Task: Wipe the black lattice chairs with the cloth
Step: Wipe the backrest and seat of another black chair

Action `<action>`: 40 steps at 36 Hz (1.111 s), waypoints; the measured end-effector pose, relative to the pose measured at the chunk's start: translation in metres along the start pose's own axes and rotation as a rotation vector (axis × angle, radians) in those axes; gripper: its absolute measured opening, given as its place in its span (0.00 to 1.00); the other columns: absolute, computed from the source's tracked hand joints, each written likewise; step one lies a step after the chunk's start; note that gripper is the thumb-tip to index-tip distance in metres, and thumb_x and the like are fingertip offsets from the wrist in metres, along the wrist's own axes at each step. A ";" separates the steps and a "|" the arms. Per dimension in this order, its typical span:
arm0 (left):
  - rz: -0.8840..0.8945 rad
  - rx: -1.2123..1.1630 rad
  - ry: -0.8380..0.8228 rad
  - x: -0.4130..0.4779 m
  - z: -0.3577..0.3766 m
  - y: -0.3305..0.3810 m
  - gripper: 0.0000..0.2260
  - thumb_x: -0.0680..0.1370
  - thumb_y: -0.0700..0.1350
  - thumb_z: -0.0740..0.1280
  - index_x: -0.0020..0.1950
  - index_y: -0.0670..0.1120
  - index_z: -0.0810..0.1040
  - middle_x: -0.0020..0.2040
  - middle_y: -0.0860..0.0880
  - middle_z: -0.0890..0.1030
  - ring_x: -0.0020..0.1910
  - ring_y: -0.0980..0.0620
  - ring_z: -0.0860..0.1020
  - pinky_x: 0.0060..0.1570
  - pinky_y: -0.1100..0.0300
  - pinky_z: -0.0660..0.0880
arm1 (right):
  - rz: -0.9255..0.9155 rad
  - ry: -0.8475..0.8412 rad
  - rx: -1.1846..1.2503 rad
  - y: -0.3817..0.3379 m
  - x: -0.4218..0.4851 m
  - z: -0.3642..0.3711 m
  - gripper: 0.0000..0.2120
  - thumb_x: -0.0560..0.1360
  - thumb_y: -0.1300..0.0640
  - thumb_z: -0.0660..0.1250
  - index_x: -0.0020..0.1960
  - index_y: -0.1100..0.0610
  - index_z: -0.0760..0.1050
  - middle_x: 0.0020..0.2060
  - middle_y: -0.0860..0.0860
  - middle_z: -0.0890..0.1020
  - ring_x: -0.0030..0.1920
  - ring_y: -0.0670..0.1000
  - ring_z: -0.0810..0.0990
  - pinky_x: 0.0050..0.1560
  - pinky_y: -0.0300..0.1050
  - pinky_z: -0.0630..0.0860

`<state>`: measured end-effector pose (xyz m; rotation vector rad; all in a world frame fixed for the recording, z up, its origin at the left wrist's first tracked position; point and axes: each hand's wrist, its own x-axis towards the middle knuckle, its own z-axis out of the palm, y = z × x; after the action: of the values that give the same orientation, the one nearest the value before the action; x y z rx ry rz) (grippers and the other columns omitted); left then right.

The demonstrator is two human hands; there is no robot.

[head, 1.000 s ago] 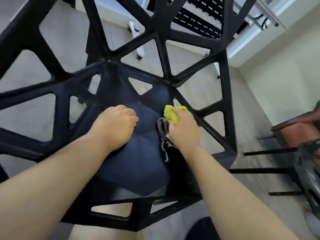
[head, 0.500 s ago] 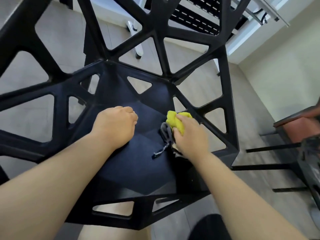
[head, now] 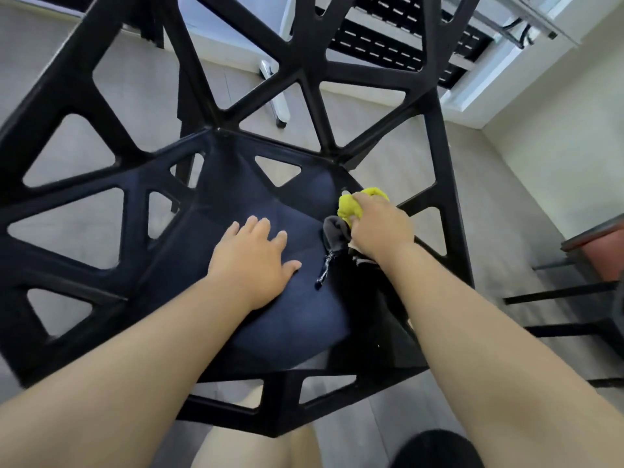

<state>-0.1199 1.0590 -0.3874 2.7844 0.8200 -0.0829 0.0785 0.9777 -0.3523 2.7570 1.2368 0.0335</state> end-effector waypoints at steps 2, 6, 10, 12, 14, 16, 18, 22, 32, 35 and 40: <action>0.000 -0.009 0.010 -0.001 0.000 -0.001 0.28 0.79 0.63 0.47 0.75 0.51 0.57 0.73 0.46 0.60 0.73 0.49 0.55 0.73 0.51 0.51 | -0.006 -0.042 -0.009 0.004 0.000 -0.006 0.16 0.78 0.53 0.58 0.65 0.51 0.68 0.59 0.55 0.76 0.55 0.62 0.76 0.44 0.49 0.65; -0.009 -0.028 0.019 -0.004 -0.001 -0.001 0.28 0.79 0.63 0.47 0.76 0.52 0.57 0.74 0.47 0.59 0.73 0.50 0.55 0.73 0.53 0.50 | 0.003 -0.080 -0.117 0.018 -0.021 -0.015 0.18 0.78 0.54 0.57 0.67 0.52 0.64 0.60 0.55 0.74 0.56 0.62 0.76 0.43 0.50 0.67; -0.002 -0.033 0.022 -0.004 -0.001 -0.001 0.27 0.79 0.62 0.47 0.76 0.51 0.56 0.74 0.47 0.58 0.74 0.49 0.53 0.73 0.52 0.49 | -0.007 -0.055 -0.107 0.033 -0.037 -0.013 0.19 0.80 0.51 0.56 0.70 0.50 0.61 0.62 0.54 0.73 0.56 0.61 0.75 0.45 0.52 0.70; -0.002 -0.025 0.017 -0.002 -0.001 0.000 0.27 0.79 0.62 0.47 0.76 0.51 0.56 0.74 0.47 0.58 0.74 0.49 0.53 0.73 0.52 0.50 | -0.021 -0.051 -0.059 0.032 -0.031 -0.011 0.19 0.79 0.51 0.57 0.69 0.50 0.63 0.62 0.54 0.73 0.57 0.62 0.75 0.47 0.52 0.72; -0.006 -0.016 0.011 -0.001 0.000 0.001 0.27 0.79 0.62 0.47 0.76 0.51 0.56 0.74 0.47 0.59 0.74 0.49 0.53 0.73 0.51 0.50 | -0.043 -0.048 0.011 0.027 -0.019 -0.008 0.18 0.78 0.52 0.59 0.68 0.49 0.65 0.63 0.54 0.73 0.57 0.62 0.75 0.48 0.52 0.72; -0.016 -0.013 0.017 -0.001 -0.001 0.001 0.27 0.79 0.62 0.47 0.75 0.51 0.57 0.74 0.47 0.59 0.74 0.48 0.54 0.73 0.51 0.50 | -0.045 -0.041 0.060 0.018 -0.009 -0.006 0.17 0.78 0.52 0.60 0.67 0.49 0.66 0.61 0.54 0.75 0.57 0.61 0.76 0.49 0.51 0.71; -0.022 -0.026 0.022 -0.002 -0.001 0.000 0.27 0.79 0.63 0.48 0.75 0.52 0.59 0.73 0.47 0.61 0.73 0.49 0.56 0.73 0.52 0.50 | -0.031 -0.034 0.092 0.013 -0.006 -0.007 0.16 0.77 0.52 0.60 0.65 0.50 0.68 0.59 0.54 0.76 0.56 0.61 0.76 0.49 0.51 0.71; -0.021 -0.027 0.021 -0.004 -0.003 -0.001 0.27 0.79 0.63 0.49 0.74 0.52 0.60 0.70 0.47 0.63 0.71 0.50 0.59 0.72 0.53 0.52 | -0.057 -0.044 0.117 0.025 -0.034 -0.012 0.18 0.77 0.52 0.60 0.67 0.48 0.67 0.61 0.52 0.76 0.57 0.59 0.76 0.50 0.51 0.74; -0.077 0.085 -0.119 0.001 -0.006 0.019 0.25 0.82 0.54 0.48 0.76 0.43 0.53 0.74 0.41 0.55 0.74 0.40 0.51 0.70 0.44 0.53 | 0.161 0.104 0.081 0.070 -0.109 -0.021 0.21 0.76 0.53 0.63 0.69 0.46 0.69 0.65 0.49 0.74 0.58 0.58 0.75 0.51 0.49 0.71; -0.022 0.047 -0.121 -0.002 -0.002 0.029 0.24 0.82 0.52 0.48 0.76 0.43 0.54 0.76 0.42 0.53 0.75 0.43 0.49 0.70 0.41 0.51 | 0.288 0.139 0.287 0.039 -0.124 -0.008 0.21 0.77 0.51 0.62 0.70 0.47 0.67 0.64 0.51 0.75 0.61 0.57 0.74 0.55 0.48 0.70; 0.016 0.024 -0.076 -0.006 0.005 0.035 0.25 0.82 0.56 0.45 0.76 0.45 0.53 0.77 0.43 0.50 0.75 0.45 0.46 0.70 0.38 0.46 | 0.222 0.111 0.365 0.039 -0.135 -0.004 0.24 0.76 0.50 0.64 0.71 0.47 0.66 0.66 0.49 0.73 0.64 0.54 0.72 0.60 0.48 0.69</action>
<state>-0.1062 1.0256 -0.3845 2.7909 0.7829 -0.1955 0.0175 0.8520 -0.3398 3.2396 1.0416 -0.0225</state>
